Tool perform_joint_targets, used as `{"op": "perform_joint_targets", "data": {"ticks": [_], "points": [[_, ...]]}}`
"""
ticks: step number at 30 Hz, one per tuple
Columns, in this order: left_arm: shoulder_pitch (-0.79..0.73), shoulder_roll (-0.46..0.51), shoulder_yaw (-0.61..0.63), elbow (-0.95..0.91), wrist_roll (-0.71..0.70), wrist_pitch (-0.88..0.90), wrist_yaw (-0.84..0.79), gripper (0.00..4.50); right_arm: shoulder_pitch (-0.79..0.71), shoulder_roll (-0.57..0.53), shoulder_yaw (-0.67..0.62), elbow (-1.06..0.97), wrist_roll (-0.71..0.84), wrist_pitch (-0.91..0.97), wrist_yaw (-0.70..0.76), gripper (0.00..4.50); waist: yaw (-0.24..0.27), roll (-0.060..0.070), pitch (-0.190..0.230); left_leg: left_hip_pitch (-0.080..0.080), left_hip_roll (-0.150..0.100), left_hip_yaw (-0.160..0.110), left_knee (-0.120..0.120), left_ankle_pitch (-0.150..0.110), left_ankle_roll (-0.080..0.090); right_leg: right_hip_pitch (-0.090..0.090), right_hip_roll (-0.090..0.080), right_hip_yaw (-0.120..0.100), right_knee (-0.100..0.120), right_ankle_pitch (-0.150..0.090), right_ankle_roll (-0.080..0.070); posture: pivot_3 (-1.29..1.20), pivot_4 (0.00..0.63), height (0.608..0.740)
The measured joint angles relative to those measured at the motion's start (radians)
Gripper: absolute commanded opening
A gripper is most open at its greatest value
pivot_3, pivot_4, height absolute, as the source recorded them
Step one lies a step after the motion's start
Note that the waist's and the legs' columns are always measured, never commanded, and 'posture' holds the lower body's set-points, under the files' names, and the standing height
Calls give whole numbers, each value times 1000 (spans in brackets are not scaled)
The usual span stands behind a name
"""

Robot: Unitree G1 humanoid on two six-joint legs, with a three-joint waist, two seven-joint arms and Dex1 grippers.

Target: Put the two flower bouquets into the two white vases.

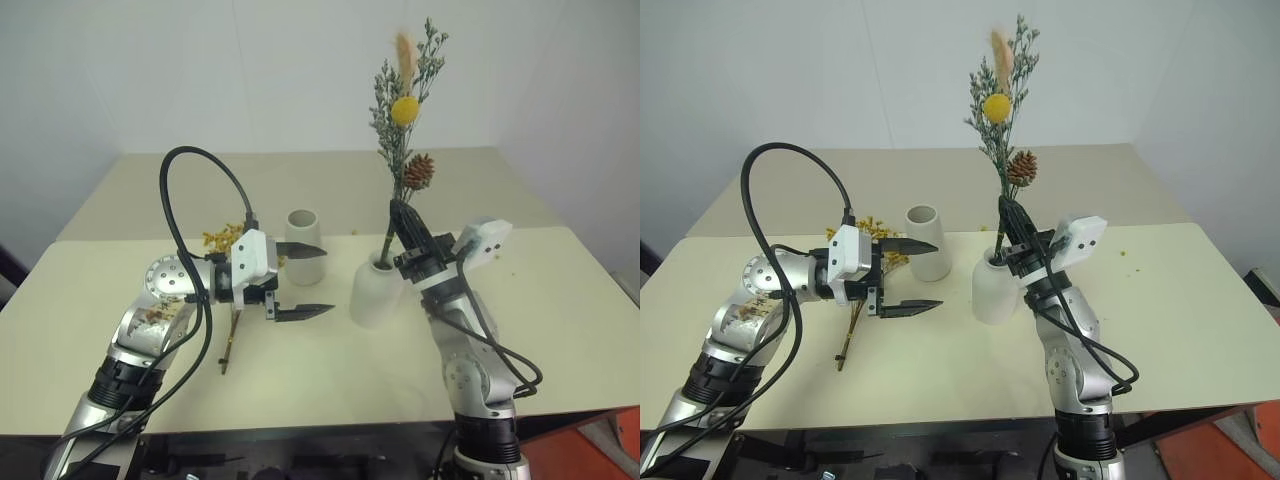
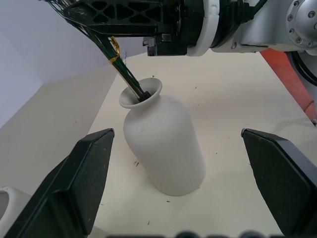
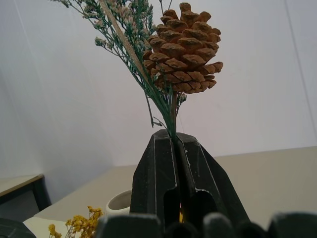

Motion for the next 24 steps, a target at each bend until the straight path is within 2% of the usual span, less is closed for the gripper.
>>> {"op": "perform_joint_targets", "data": {"ticks": [9, 17, 21, 24], "points": [[-1, -4, 0, 5, 5, -1, -1, 4500, 76, -10, 44, -3, -53, -27, 0, 23, 0, 0, 0, 0, 0, 0, 0, 0, 0, 0, 0, 0, 0, 0, 0, 0, 150, 740], [-2, -18, 0, 21, 17, -1, 0, 4500, 78, -12, 55, -3, -101, -76, -5, 23, 0, 0, 0, 0, 0, 0, 0, 0, 0, 0, 0, 0, 0, 0, 0, 0, 150, 740], [-2, -23, 0, 21, 19, -1, 1, 4500, 78, -11, 54, -1, -105, -87, -2, 1139, 0, 0, 0, 0, 0, 0, 0, 0, 0, 0, 0, 0, 0, 0, 0, 0, 150, 740], [-2, -25, 0, 21, 20, -1, 2, 4500, 79, -11, 53, -1, -103, -89, -1, 2227, 0, 0, 0, 0, 0, 0, 0, 0, 0, 0, 0, 0, 0, 0, 0, 0, 150, 740]]}}
